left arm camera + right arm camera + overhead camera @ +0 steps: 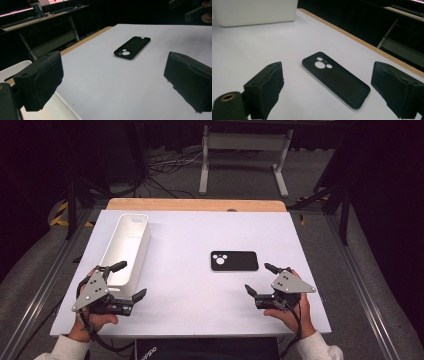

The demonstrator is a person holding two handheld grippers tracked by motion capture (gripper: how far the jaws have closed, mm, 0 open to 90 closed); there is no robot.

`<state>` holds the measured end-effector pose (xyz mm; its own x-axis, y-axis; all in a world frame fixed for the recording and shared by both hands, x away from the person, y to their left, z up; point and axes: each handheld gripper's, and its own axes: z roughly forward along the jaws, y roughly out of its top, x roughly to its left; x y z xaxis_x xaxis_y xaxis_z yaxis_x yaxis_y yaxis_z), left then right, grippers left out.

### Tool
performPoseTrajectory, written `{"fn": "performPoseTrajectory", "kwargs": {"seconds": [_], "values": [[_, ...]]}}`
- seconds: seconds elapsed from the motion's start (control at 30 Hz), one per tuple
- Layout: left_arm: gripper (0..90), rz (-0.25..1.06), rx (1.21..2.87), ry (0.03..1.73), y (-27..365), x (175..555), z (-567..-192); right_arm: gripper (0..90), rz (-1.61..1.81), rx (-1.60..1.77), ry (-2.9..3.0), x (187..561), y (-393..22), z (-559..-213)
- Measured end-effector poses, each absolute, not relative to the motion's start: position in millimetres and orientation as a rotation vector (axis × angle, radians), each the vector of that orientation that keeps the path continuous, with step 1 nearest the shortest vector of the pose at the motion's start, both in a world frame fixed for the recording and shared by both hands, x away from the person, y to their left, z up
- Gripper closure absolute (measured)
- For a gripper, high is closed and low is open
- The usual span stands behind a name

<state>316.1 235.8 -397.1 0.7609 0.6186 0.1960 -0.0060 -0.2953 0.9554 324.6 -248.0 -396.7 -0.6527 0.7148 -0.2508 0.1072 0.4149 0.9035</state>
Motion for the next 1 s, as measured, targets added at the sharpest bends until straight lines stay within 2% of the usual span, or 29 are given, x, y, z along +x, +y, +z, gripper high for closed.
{"fn": "performPoseTrajectory", "kwargs": {"seconds": [0.27,0.5,0.7,0.73,0.93,0.97,1.0], "values": [[2.9,0.659,1.791,0.464,232.7,313.8,-398.7,17.6,1.24,0.708,2.058,326.1,-250.7,-394.6],[3.1,0.657,1.799,0.453,231.8,310.1,-400.7,30.2,1.239,0.715,2.055,329.6,-250.7,-393.9],[3.1,0.663,1.804,0.433,228.9,310.6,-400.0,59.3,1.256,0.728,2.047,334.5,-253.6,-393.2],[3.2,0.663,1.804,0.433,228.9,310.6,-400.0,59.3,1.256,0.728,2.047,334.5,-253.6,-393.2],[3.1,0.657,1.801,0.443,230.5,310.9,-400.7,80.4,1.213,0.753,2.045,341.2,-252.3,-390.7],[3.1,0.657,1.801,0.443,230.5,310.9,-400.7,80.4,1.213,0.753,2.045,341.2,-252.3,-390.7],[3.1,0.653,1.802,0.439,230.5,311.0,-400.8,85.0,1.217,0.756,2.045,343.3,-251.8,-389.8]]}}
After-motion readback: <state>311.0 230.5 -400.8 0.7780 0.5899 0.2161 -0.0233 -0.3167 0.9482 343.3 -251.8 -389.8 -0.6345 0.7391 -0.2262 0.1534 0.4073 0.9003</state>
